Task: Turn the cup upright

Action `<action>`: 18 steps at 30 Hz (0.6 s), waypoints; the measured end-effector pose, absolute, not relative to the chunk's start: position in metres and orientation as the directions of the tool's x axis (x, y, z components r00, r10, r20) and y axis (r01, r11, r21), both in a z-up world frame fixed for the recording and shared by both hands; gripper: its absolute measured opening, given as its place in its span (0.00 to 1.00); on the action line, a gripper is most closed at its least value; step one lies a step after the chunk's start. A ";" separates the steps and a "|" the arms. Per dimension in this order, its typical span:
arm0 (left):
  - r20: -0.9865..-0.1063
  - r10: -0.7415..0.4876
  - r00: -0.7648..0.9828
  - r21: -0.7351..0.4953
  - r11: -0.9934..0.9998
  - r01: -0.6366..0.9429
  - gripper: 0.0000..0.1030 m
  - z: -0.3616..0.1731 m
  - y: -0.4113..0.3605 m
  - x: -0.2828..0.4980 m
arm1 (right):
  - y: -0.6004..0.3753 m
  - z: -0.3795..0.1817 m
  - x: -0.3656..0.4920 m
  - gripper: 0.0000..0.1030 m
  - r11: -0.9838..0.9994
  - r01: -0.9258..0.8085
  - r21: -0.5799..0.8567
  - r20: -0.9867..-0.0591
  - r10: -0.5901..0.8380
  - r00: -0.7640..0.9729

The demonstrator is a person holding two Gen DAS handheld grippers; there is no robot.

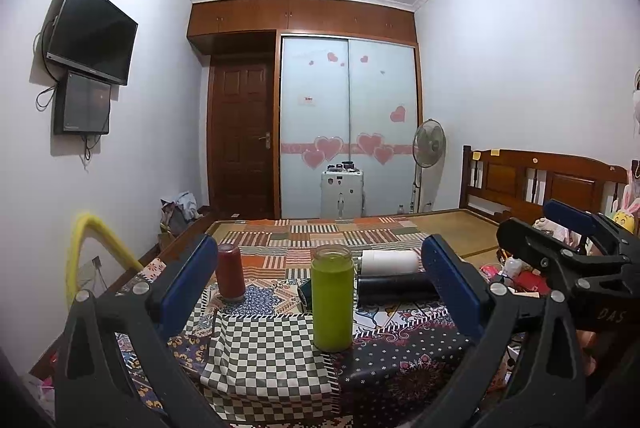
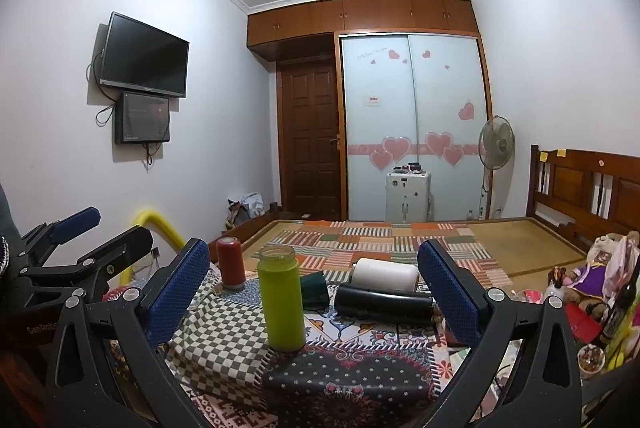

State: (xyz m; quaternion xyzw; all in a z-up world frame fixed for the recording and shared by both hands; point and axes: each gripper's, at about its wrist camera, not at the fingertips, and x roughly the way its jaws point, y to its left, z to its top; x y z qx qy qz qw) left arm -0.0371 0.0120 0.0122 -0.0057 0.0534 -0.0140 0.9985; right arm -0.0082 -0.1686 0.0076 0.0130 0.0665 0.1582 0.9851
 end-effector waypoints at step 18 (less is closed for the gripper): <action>-0.118 -0.039 0.992 -0.025 0.999 0.036 1.00 0.009 0.013 -0.032 | -0.170 0.007 -0.008 1.00 0.950 -0.310 0.046 -0.120 0.314 0.942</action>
